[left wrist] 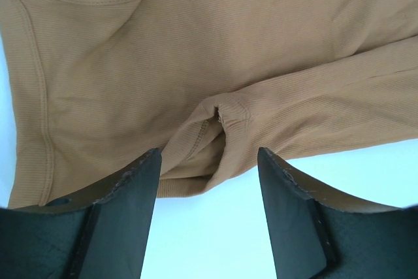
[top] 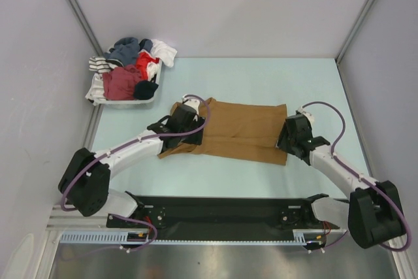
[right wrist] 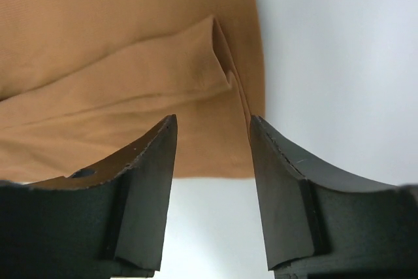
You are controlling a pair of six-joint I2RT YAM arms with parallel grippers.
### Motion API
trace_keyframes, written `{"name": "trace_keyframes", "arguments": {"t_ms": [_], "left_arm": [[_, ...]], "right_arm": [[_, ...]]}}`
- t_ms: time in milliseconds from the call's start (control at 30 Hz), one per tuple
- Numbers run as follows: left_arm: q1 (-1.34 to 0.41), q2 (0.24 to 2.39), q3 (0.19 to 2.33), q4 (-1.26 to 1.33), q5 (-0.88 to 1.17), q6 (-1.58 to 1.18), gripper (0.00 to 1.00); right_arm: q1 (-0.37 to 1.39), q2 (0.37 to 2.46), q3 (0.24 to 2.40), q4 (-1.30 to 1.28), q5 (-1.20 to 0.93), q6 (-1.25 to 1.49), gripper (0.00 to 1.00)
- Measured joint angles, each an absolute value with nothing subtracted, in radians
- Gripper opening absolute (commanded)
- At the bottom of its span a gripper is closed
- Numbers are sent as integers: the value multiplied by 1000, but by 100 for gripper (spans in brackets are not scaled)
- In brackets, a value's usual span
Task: Fold and stack the tank tops
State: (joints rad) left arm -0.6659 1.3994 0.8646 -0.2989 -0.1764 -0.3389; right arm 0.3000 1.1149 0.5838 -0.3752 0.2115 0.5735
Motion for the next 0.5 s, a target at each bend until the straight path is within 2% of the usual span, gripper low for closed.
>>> {"name": "trace_keyframes", "arguments": {"t_ms": [133,400,500], "left_arm": [[-666,1441,871,-285,-172,-329,65],[-667,1500,881,-260,-155,-313,64],[-667,1518,887,-255,-150,-312,59]], "right_arm": [[300,1220,636,-337,216,542,45],[287,1343,699,-295,237,517,45],[282,1349,699,-293,248,514,41]]}}
